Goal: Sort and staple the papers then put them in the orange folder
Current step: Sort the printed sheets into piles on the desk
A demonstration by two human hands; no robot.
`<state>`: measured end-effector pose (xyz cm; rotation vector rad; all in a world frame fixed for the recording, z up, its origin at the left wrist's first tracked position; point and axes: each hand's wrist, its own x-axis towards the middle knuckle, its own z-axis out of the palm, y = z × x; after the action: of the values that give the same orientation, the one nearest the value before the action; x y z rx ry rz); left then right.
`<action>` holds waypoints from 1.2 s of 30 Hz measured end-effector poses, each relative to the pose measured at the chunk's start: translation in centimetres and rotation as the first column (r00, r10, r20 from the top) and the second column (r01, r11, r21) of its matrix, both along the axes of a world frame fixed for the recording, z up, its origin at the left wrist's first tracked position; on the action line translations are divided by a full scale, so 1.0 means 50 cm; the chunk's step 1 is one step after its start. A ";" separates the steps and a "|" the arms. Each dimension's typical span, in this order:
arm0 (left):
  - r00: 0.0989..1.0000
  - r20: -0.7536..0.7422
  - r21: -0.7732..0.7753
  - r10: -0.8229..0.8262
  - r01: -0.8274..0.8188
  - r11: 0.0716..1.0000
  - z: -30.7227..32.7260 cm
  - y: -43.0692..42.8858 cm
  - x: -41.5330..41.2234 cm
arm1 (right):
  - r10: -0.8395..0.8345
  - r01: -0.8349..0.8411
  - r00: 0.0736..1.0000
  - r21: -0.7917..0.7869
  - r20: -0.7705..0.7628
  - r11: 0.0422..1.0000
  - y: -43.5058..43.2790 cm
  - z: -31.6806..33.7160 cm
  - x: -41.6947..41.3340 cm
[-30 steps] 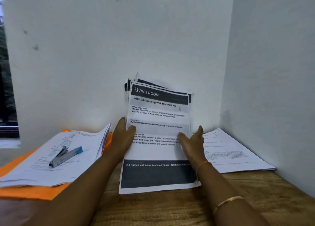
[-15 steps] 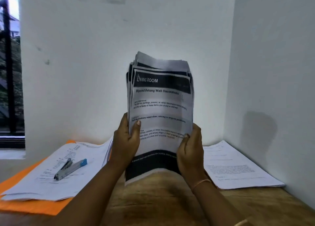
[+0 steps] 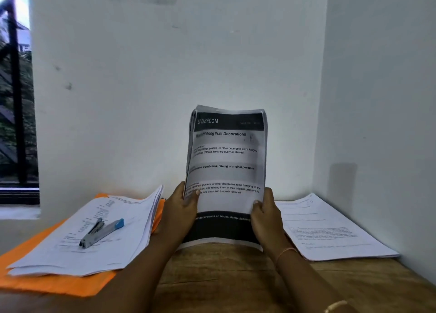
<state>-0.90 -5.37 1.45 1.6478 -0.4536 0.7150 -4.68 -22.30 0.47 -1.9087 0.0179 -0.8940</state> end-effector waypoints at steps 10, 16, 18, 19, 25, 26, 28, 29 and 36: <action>0.995 -0.100 0.050 0.007 -0.002 0.999 -0.012 -0.002 0.009 | 0.035 -0.023 0.992 0.104 -0.120 0.994 -0.022 0.000 0.005; 0.994 -0.093 0.187 0.056 -0.038 0.982 -0.032 0.005 0.027 | 0.029 -0.029 0.960 0.007 -0.278 1.000 -0.036 -0.018 0.023; 0.995 -0.081 0.179 0.053 -0.038 0.983 -0.031 0.001 0.025 | 0.039 -0.037 0.959 0.011 -0.282 0.999 -0.034 -0.018 0.022; 0.996 -0.078 0.170 0.048 -0.034 0.985 -0.032 0.000 0.025 | 0.038 -0.036 0.961 0.013 -0.273 0.999 -0.034 -0.018 0.020; 0.995 0.077 0.022 0.057 -0.059 0.998 -0.020 -0.007 0.006 | 0.037 -0.037 0.998 0.008 -0.047 0.999 -0.028 0.005 0.006; 0.995 0.080 0.006 0.062 -0.063 0.998 -0.018 -0.008 0.004 | 0.032 -0.032 0.999 0.015 -0.032 0.999 -0.029 0.006 0.006; 0.998 0.021 0.085 0.053 -0.055 0.995 -0.024 -0.007 0.007 | 0.038 -0.037 0.994 0.009 -0.105 0.999 -0.033 0.001 0.009; 0.998 -0.027 0.176 0.057 -0.051 0.983 -0.033 -0.005 0.014 | 0.042 -0.044 0.983 -0.008 -0.176 0.999 -0.035 -0.007 0.011; 0.986 -0.080 0.325 0.143 -0.110 0.939 -0.052 0.007 0.042 | 0.023 0.011 0.956 0.115 -0.294 0.993 -0.048 -0.013 0.022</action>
<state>1.22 -5.02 -1.14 2.0255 -0.4073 0.6728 -3.57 -24.68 -0.17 -1.9158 0.2378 -0.5834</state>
